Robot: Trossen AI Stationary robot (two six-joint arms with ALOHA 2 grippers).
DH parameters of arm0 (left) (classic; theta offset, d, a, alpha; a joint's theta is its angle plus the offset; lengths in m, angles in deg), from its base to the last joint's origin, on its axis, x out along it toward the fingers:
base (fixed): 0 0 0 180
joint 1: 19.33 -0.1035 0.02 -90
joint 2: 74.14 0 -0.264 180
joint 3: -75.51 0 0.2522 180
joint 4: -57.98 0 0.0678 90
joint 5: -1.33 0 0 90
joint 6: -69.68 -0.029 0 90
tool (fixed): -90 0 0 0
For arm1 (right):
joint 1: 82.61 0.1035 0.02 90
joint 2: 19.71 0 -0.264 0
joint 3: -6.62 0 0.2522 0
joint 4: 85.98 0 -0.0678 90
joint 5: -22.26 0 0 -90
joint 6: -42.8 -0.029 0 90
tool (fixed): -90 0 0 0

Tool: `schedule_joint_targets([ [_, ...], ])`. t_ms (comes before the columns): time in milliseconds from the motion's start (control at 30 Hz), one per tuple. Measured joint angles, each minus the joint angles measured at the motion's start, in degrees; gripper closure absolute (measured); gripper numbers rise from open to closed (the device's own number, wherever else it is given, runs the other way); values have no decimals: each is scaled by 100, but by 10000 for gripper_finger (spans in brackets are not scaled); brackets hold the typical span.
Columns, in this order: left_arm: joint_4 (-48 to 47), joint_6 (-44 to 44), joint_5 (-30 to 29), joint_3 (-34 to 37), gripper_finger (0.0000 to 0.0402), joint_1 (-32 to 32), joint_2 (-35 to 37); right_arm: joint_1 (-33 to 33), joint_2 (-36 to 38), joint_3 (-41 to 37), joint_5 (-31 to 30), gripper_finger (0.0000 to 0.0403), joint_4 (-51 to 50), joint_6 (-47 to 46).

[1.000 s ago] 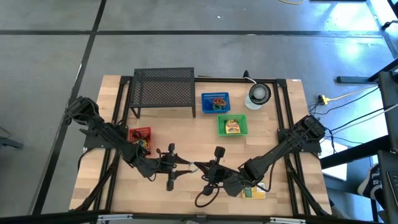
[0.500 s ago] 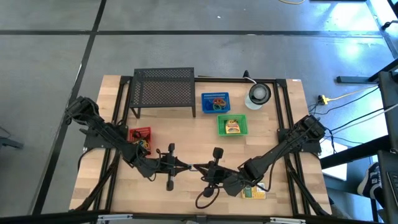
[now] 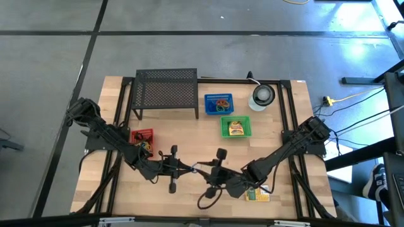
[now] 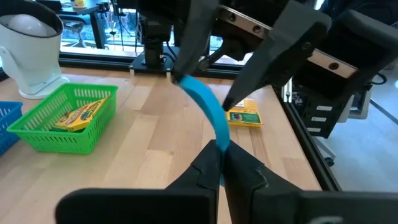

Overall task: Pick & Place Office Desk Supplies
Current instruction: Put the blue rubber band into the orange basket

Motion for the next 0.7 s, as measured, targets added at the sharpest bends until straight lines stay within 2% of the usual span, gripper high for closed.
schedule_joint_targets([
  [233,0,0,2,0,391,0,0,223,0,0,-96,201,-2,4],
  [467,0,43,-26,2,394,24,0,642,0,0,-26,167,-312,-153],
  [600,0,44,-31,0,394,24,0,846,0,0,552,160,-727,-1040],
  [700,0,45,-34,2,392,24,0,951,0,0,1383,160,-1061,-1801],
])
